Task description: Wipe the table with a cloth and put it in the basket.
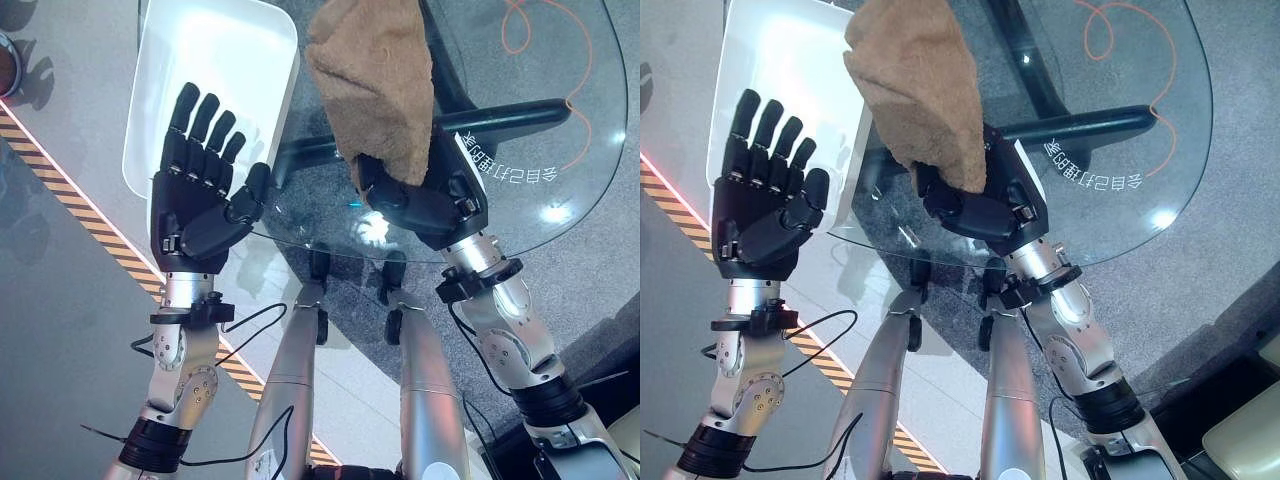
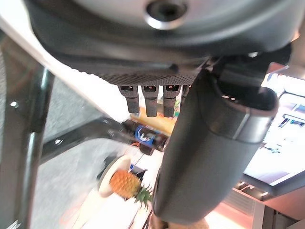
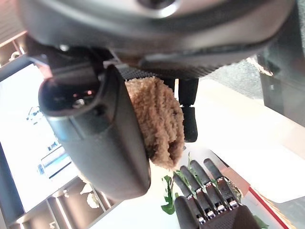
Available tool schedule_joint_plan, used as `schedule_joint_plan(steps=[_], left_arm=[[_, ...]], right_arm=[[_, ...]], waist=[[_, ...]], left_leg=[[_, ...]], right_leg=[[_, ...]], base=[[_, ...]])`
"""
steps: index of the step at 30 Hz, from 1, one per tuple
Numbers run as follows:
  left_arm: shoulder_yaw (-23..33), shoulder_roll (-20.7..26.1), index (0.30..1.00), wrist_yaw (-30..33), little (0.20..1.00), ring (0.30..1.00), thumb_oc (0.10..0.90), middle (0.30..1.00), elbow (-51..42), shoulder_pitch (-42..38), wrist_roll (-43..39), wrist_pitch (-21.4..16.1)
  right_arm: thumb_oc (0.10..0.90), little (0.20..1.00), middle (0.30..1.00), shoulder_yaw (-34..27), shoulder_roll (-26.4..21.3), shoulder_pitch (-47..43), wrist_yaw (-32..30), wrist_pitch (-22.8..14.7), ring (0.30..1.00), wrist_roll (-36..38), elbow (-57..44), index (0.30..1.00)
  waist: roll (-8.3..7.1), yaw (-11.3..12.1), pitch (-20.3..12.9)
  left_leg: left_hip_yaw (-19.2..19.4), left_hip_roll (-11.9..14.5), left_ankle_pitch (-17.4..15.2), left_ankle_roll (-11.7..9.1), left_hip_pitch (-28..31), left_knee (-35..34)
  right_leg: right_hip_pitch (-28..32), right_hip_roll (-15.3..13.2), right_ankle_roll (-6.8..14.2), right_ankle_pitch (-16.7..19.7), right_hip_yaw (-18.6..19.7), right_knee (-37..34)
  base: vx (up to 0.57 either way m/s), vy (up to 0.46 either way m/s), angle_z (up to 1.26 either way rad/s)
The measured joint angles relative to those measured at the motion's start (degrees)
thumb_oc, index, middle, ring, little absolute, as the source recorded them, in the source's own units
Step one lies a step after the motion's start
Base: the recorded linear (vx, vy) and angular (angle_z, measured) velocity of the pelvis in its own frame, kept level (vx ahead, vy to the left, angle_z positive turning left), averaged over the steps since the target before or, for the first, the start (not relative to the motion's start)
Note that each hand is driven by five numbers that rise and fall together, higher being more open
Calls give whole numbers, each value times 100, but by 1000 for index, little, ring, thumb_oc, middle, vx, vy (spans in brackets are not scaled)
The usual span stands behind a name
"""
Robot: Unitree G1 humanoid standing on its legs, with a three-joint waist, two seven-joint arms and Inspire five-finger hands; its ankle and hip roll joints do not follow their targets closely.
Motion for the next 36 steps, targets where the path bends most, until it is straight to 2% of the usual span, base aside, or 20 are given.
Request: schedule_joint_plan(steps=[3,6,12,19,27,36], left_arm=[[-47,18,900,-545,900,900,800,900,0,-4,-366,84],[-372,213,900,-861,900,900,800,900,1,-63,-571,116],[-726,241,900,-1086,900,900,800,900,17,-439,-680,239],[-897,247,900,-1570,900,900,800,900,35,-469,-1308,444],[-1129,258,900,-1680,900,900,800,900,112,-587,-1323,501],[-1177,283,900,-1735,900,900,800,900,322,-587,-1577,612]], right_arm=[[100,200,300,44,-100,133,20,32,300,0,6,300],[100,200,300,203,-128,205,122,74,300,0,7,300],[100,200,300,517,-238,22,159,161,300,-252,11,300],[100,200,300,589,-279,-276,157,358,300,-507,11,300],[100,200,300,832,-333,-352,69,396,300,-755,20,300],[100,200,300,1046,-564,-503,-347,665,300,-1384,47,300]], waist=[[-2,-47,1],[-2,-121,1],[-2,-151,1],[-2,-171,1],[-2,-223,1],[-2,-236,1]], left_leg=[[37,5,-11,17,-1,-5],[111,8,-11,19,-4,-18],[149,5,-31,47,-14,-17],[166,-1,-36,54,-43,-24],[200,-10,-37,56,-50,-83],[223,-10,-36,56,-48,-101]], right_leg=[[0,12,42,32,62,-59],[-1,14,46,79,96,-84],[-21,12,60,73,115,-92],[-65,9,65,70,138,-93],[-127,8,73,67,240,-93],[-142,9,73,68,239,-94]], base=[[-3,8,-8],[-3,10,-8],[-1,3,-2],[0,0,0],[-1,7,-2],[0,0,0]])
